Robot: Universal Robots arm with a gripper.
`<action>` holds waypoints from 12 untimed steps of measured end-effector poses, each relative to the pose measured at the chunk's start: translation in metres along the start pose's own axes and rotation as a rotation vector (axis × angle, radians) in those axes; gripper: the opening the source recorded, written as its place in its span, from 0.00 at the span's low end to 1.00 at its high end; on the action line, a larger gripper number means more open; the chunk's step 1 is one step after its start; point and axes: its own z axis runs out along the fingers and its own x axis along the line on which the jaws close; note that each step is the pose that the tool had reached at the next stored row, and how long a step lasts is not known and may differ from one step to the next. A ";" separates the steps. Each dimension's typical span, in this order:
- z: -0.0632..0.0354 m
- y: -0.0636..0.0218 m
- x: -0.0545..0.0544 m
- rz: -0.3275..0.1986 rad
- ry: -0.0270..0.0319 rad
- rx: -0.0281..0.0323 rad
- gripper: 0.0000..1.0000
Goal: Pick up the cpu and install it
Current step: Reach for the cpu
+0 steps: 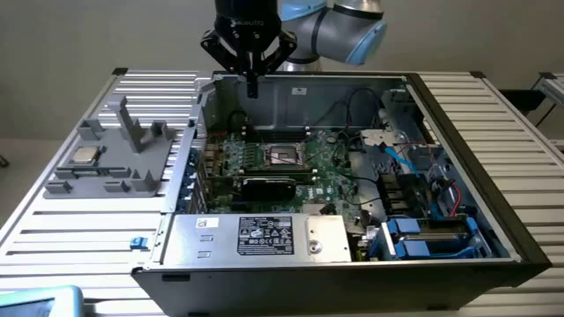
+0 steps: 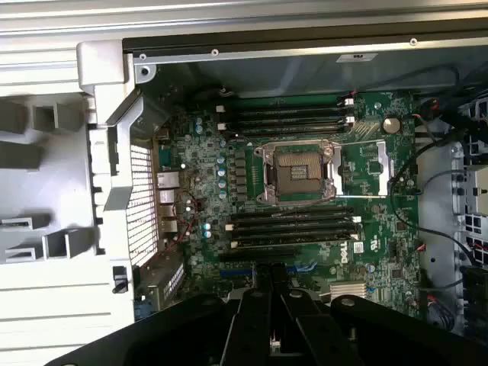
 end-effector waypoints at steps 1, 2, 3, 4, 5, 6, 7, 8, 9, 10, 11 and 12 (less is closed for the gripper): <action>0.0000 0.0000 0.000 0.000 0.0000 0.0000 0.12; 0.0000 0.0000 0.000 0.000 0.0000 0.0000 0.12; 0.0000 0.0000 0.000 0.000 0.0000 0.0000 0.12; 0.0000 0.0000 0.000 0.000 0.0000 0.0000 0.12; 0.0000 0.0000 0.000 0.000 0.0000 0.0000 0.12; 0.0000 0.0000 0.000 0.000 0.0000 0.0000 0.12; 0.0000 0.0000 0.000 0.000 0.0000 0.0000 0.12; 0.0000 0.0000 0.000 0.000 0.0000 0.0000 0.12; 0.0000 0.0000 0.000 0.000 0.0000 0.0000 0.12; 0.0000 0.0000 0.000 0.000 0.0000 0.0000 0.12; 0.0000 0.0000 0.000 0.000 0.0000 0.0000 0.12; 0.0000 0.0000 0.000 0.000 0.0000 0.0000 0.12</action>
